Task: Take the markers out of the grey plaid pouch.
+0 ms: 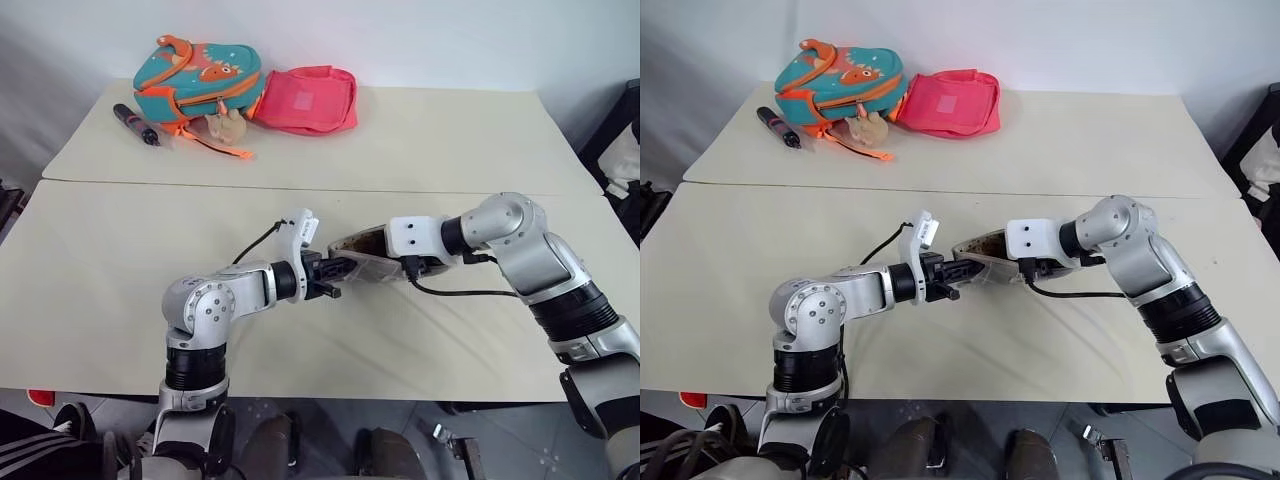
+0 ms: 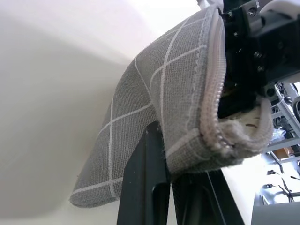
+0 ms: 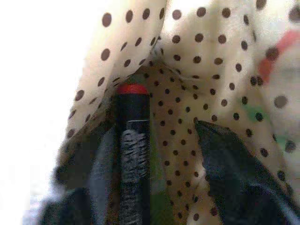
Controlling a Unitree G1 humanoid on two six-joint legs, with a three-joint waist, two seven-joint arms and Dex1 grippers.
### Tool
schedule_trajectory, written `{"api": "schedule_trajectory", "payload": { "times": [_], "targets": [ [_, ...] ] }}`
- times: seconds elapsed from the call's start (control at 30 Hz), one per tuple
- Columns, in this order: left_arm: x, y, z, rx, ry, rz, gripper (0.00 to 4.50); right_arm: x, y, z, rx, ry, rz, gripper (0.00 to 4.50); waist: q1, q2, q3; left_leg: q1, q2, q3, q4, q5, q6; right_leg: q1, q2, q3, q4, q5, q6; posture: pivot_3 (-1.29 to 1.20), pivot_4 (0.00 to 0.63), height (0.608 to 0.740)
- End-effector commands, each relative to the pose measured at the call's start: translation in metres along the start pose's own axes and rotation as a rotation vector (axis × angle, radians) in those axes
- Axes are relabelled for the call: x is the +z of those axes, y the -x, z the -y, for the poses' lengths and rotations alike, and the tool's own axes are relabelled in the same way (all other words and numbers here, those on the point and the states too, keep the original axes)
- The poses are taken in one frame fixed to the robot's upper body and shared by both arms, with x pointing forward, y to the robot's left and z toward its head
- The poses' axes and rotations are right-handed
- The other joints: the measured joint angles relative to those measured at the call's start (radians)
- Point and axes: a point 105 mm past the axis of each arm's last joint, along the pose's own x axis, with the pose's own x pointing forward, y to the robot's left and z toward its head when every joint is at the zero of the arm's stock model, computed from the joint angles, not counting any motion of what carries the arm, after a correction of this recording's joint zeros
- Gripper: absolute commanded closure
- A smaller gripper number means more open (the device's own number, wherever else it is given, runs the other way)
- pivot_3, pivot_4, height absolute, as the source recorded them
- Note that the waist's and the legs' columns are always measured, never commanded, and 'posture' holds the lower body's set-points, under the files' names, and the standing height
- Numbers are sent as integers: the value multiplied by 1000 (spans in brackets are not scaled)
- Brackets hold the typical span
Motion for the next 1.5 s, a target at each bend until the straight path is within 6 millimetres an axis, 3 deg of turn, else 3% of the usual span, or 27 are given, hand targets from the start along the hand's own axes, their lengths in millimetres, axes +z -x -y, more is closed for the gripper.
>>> {"api": "schedule_trajectory", "payload": {
  "times": [0.03, 0.23, 0.37, 0.47, 0.57, 0.6, 0.77, 0.93, 1.1, 1.37, 1.5],
  "targets": [
    [10, 5, 2, -4, -22, 43, 4500, -3, 6, -4, 8, -15, -5, 2428, 0, 0, 0, 0, 0, 0, 0, 0, 0, 0, 0, 0, 0, 0, 0, 0, 150, 740],
    [9, 6, 1, -1, -20, 42, 4500, -20, -1, -8, 12, -18, -58, 2428, 0, 0, 0, 0, 0, 0, 0, 0, 0, 0, 0, 0, 0, 0, 0, 0, 150, 740],
    [10, 6, 1, 2, -23, 41, 4500, -18, 1, -4, 1, -11, -59, 2428, 0, 0, 0, 0, 0, 0, 0, 0, 0, 0, 0, 0, 0, 0, 0, 0, 150, 740],
    [10, 5, 1, 1, -20, 43, 4500, -20, 2, -5, 11, -24, -61, 3049, 0, 0, 0, 0, 0, 0, 0, 0, 0, 0, 0, 0, 0, 0, 0, 0, 150, 740],
    [10, 5, 1, 1, -20, 42, 4500, -22, 1, -7, 17, -9, -78, 3943, 0, 0, 0, 0, 0, 0, 0, 0, 0, 0, 0, 0, 0, 0, 0, 0, 150, 740],
    [9, 5, 1, 2, -20, 42, 4500, -20, 2, -7, 18, -9, -71, 3947, 0, 0, 0, 0, 0, 0, 0, 0, 0, 0, 0, 0, 0, 0, 0, 0, 150, 740],
    [10, 5, 1, 5, -18, 44, 4500, -9, 9, -1, -4, 1, -39, 3947, 0, 0, 0, 0, 0, 0, 0, 0, 0, 0, 0, 0, 0, 0, 0, 0, 150, 740],
    [9, 5, 0, 8, -17, 43, 4500, 21, 26, 12, -40, -58, 123, 3947, 0, 0, 0, 0, 0, 0, 0, 0, 0, 0, 0, 0, 0, 0, 0, 0, 150, 740],
    [9, 5, 0, 8, -16, 44, 4500, 32, 38, 13, -40, -116, 221, 3947, 1, 0, 0, 0, 0, 0, 0, 0, 0, 0, 0, 0, 0, 0, 0, 0, 150, 740],
    [9, 7, -3, 20, -19, 43, 4500, 88, 59, 17, -39, -240, 583, 3947, -1, 0, 0, 0, 0, 0, 0, 0, 0, 0, 0, 0, 0, 0, 0, 0, 150, 740],
    [10, 7, -1, 12, -24, 40, 4500, 97, 65, 28, -104, -271, 655, 3947, 0, 0, 0, 0, 0, 0, 0, 0, 0, 0, 0, 0, 1, 0, 0, 0, 150, 740]
  ]
}}
